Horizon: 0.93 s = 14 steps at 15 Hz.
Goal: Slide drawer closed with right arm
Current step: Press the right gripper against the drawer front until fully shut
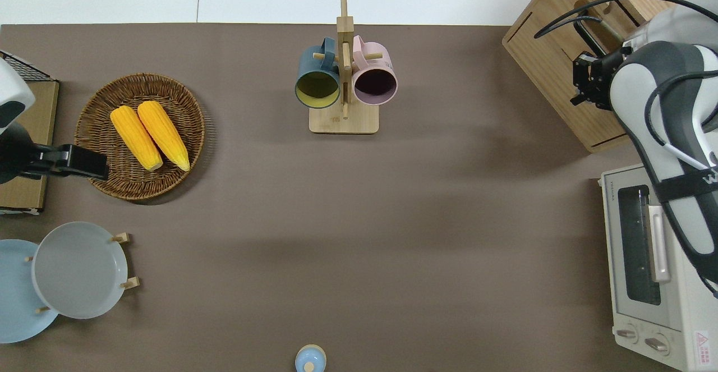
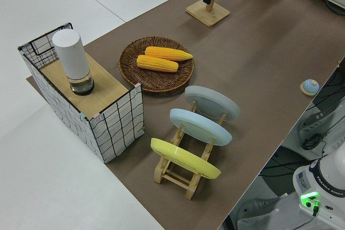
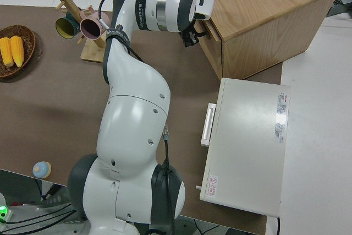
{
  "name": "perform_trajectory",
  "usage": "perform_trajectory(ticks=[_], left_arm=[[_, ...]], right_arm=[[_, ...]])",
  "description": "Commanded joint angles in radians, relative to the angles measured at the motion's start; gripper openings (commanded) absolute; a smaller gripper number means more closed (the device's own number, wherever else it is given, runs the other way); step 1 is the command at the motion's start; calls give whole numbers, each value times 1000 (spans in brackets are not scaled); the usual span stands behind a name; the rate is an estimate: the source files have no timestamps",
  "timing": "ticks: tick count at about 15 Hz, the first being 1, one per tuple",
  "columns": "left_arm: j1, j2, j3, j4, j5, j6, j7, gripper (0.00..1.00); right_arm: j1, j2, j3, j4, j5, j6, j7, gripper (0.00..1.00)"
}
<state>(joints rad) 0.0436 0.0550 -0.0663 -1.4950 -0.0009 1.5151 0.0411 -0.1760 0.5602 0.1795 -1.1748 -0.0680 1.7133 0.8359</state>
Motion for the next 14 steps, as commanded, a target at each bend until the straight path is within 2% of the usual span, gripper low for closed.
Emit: perform_trajectory(ticks=[1, 3, 7, 11, 14], left_arm=[[-7, -4, 0, 10, 18, -18, -10, 993], [-7, -4, 0, 9, 18, -18, -10, 993], [-7, -4, 0, 9, 18, -18, -10, 993], [-7, -3, 0, 10, 18, -18, -10, 993], [-7, -4, 0, 10, 18, -18, -10, 993]], right_arm=[[-20, 26, 26, 44, -16, -20, -21, 0], [-19, 21, 41, 44, -15, -27, -29, 0], [6, 10, 41, 41, -13, -50, -34, 0], [55, -22, 44, 32, -1, -99, -89, 0], [101, -58, 43, 7, -12, -113, -96, 0]])
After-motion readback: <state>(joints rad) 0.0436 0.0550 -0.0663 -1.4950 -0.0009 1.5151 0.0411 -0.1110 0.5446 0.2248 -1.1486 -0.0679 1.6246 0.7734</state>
